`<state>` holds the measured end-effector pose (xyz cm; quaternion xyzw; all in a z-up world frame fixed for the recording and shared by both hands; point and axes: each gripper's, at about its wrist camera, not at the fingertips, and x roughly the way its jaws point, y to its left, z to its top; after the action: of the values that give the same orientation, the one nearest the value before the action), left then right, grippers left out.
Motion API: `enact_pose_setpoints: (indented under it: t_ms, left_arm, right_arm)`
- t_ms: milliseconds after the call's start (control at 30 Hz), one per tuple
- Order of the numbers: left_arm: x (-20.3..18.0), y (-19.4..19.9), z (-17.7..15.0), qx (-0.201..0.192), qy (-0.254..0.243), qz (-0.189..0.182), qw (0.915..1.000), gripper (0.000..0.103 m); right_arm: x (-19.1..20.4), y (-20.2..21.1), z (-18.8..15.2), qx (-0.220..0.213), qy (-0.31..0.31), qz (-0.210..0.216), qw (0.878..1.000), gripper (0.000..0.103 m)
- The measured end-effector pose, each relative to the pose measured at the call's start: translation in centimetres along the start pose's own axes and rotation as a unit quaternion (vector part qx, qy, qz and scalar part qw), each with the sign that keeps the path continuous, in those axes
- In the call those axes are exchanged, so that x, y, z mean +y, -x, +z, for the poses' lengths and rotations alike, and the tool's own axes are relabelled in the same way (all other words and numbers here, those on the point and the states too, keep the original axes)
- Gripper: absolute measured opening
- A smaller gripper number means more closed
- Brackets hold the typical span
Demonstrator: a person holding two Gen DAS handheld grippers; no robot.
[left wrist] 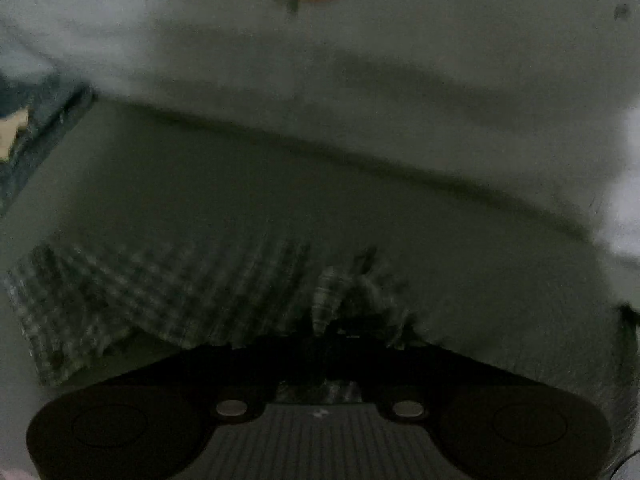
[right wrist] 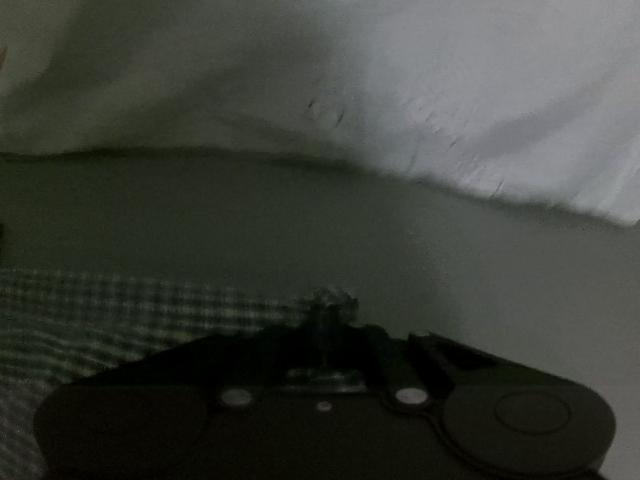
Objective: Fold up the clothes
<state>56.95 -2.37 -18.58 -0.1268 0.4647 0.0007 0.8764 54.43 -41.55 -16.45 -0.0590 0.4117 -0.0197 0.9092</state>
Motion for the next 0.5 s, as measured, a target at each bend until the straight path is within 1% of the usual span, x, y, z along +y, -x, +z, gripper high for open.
enact_pose_setpoints:
  t_ms: [67,100,167,200,233,300,367,400,433,467,500]
  left_arm:
    - [-1.0,3.1,0.9,-0.046,0.003,-0.026,0.9986,0.002]
    - [-1.5,4.7,1.1,-0.067,-0.002,-0.031,0.9973,0.002]
    - [-2.3,6.8,0.8,-0.085,-0.018,-0.042,0.9953,0.002]
    - [-2.5,7.4,0.2,-0.082,-0.017,-0.050,0.9952,0.002]
    - [-2.7,7.5,-0.7,-0.071,-0.017,-0.056,0.9957,0.002]
    - [-3.2,7.2,-3.1,-0.041,-0.024,-0.052,0.9976,0.002]
    - [-3.1,6.9,-6.4,0.000,-0.010,-0.051,0.9987,0.002]
    - [-2.9,6.8,-8.1,0.020,0.005,-0.056,0.9982,0.002]
    - [-2.7,6.8,-10.0,0.038,0.021,-0.059,0.9973,0.002]
    - [-2.5,7.0,-11.5,0.051,0.031,-0.060,0.9964,0.002]
    - [-2.4,7.2,-12.8,0.062,0.038,-0.059,0.9956,0.002]
  right_arm:
    - [-1.5,2.5,0.0,-0.022,-0.009,-0.037,0.999,0.000]
    - [-2.3,3.8,0.0,-0.033,-0.013,-0.056,0.998,0.000]
    - [-3.9,6.3,0.0,-0.054,-0.021,-0.093,0.994,0.000]
    - [-4.2,6.8,-0.5,-0.044,-0.017,-0.105,0.993,0.000]
    - [-4.4,7.3,-1.1,-0.030,-0.012,-0.116,0.993,0.000]
    - [-4.2,7.3,-3.0,0.007,0.014,-0.140,0.990,0.002]
    - [-2.7,7.1,-5.1,0.060,0.069,-0.163,0.982,0.002]
    - [-1.7,7.3,-6.0,0.069,0.093,-0.177,0.977,0.007]
    - [-0.7,7.6,-6.7,0.075,0.115,-0.191,0.972,0.013]
    - [0.0,8.3,-7.0,0.072,0.114,-0.191,0.972,0.019]
    - [0.7,9.1,-7.3,0.068,0.109,-0.188,0.974,0.034]
